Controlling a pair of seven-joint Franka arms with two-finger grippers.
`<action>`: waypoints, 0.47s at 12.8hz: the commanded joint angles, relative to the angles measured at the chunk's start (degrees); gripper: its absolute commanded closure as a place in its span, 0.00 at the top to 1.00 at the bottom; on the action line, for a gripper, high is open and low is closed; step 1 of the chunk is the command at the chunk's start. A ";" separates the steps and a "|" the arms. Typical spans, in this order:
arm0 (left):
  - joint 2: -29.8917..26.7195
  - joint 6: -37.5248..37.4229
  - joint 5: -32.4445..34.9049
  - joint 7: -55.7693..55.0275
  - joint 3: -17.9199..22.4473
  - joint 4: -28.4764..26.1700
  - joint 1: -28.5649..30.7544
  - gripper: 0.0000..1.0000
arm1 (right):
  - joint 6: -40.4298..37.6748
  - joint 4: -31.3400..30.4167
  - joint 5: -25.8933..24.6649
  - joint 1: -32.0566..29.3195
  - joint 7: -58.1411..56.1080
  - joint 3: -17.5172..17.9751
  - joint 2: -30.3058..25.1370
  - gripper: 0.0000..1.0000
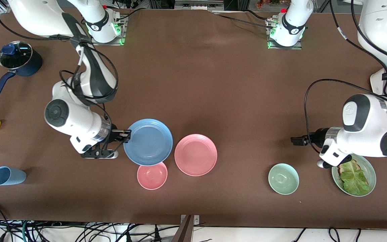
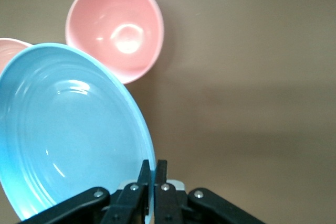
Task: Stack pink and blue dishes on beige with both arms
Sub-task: 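Carry the blue plate onto the pink plate with the right gripper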
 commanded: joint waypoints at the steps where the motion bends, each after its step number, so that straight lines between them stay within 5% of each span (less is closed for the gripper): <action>1: -4.70 -2.17 1.29 4.31 -0.48 -2.46 2.75 1.00 | 4.35 0.66 -0.93 3.85 4.16 -0.13 1.48 0.00; 6: -18.22 -1.91 7.70 16.25 1.44 -13.16 1.10 1.00 | 14.47 0.74 -1.20 9.31 13.30 -0.40 5.09 0.00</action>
